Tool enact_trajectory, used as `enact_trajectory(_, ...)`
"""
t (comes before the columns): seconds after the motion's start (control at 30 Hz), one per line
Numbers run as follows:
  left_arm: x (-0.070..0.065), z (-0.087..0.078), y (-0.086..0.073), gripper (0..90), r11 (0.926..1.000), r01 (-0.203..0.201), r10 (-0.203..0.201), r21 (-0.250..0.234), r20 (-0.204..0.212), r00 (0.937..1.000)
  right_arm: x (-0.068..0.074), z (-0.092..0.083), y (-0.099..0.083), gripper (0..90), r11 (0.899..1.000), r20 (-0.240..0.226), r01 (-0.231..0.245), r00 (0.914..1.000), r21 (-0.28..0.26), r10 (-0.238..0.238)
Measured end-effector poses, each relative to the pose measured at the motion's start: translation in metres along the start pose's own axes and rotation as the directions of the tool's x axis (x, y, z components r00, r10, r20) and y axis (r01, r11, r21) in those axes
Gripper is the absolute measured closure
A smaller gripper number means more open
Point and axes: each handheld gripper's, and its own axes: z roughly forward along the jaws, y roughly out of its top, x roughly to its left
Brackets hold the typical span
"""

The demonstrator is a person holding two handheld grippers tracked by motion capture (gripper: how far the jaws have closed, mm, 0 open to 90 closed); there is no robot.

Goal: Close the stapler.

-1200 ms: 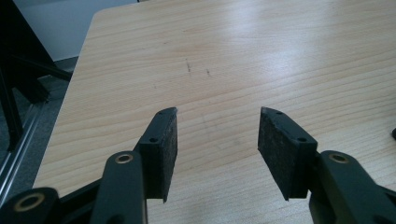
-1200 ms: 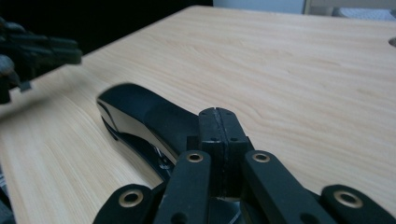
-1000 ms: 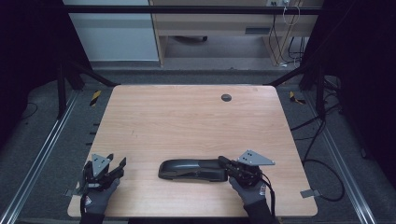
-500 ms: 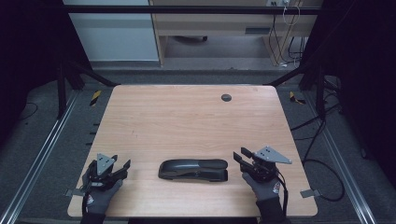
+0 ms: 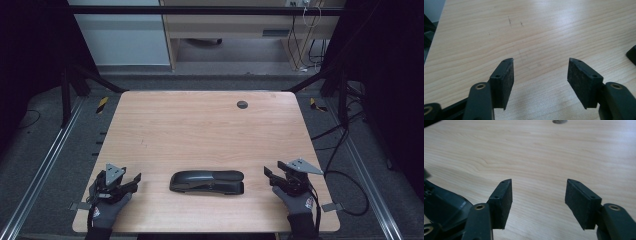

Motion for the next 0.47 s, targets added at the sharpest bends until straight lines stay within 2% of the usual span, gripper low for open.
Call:
enact_trajectory(0.13,0.002,0.001,-0.001,34.5,0.9999,-0.008,0.008,0.014,0.003,1.0000,-0.010,0.000,-0.006,34.8,1.000,0.030,0.000,0.9995,0.027,-0.001)
enact_trajectory(0.3,0.003,0.006,-0.002,30.2,0.9985,-0.012,0.012,0.054,0.011,0.9999,-0.022,0.005,-0.016,31.5,0.996,0.098,0.008,0.9950,0.087,-0.016)
enact_trajectory(0.4,0.003,0.007,-0.002,28.9,0.9979,-0.019,0.018,0.062,0.011,0.9998,-0.026,0.009,-0.021,30.3,0.992,0.123,0.022,0.9917,0.128,-0.038)
enact_trajectory(0.47,0.004,0.008,-0.001,27.5,0.9979,-0.016,0.016,0.063,0.012,0.9998,-0.027,0.009,-0.023,29.6,0.988,0.125,0.016,0.9916,0.151,-0.035)
